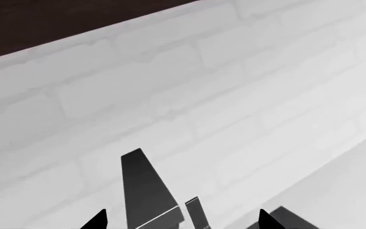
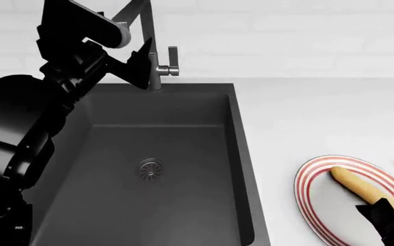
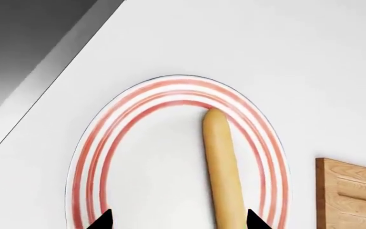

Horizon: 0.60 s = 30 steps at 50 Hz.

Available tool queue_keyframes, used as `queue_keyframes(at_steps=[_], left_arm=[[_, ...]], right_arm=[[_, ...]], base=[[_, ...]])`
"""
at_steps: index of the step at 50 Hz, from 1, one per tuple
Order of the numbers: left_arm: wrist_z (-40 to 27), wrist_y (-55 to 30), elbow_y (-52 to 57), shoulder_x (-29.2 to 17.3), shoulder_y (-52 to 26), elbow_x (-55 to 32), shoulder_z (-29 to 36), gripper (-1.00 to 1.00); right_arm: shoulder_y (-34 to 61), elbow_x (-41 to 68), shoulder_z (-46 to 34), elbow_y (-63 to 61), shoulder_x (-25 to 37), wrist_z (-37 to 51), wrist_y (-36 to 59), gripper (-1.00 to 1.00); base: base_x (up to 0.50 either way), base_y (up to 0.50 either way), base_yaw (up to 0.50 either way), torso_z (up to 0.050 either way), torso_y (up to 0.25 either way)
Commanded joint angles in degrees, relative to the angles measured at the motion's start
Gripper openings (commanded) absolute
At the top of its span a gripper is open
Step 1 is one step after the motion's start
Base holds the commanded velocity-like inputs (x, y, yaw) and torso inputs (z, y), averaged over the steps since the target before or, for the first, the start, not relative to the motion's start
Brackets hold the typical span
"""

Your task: Pick the sausage from the plate and place it on the cutting board. Then pick the condiment bottle from the cabinet and place it next to the cutting board.

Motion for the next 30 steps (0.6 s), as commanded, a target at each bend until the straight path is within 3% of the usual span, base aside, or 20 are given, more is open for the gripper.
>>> queue_keyframes(at_steps=[1, 30], left_arm=[[-0.06, 0.16, 0.05, -0.08, 0.19, -0.05, 0.37, 1.0], [-0.39, 0.52, -0.28, -0.29, 0.52, -0.34, 0.56, 1.0]], right_arm=[[-0.88, -8.99, -1.94, -0.07, 0.65, -6.77, -0.74, 1.0], [-2.72, -20.08, -4.78, 6.17, -5.0, -11.57, -3.49, 1.0]], base=[[0.0, 0.0, 0.0, 0.0, 0.0], [0.0, 0.0, 0.0, 0.0, 0.0]])
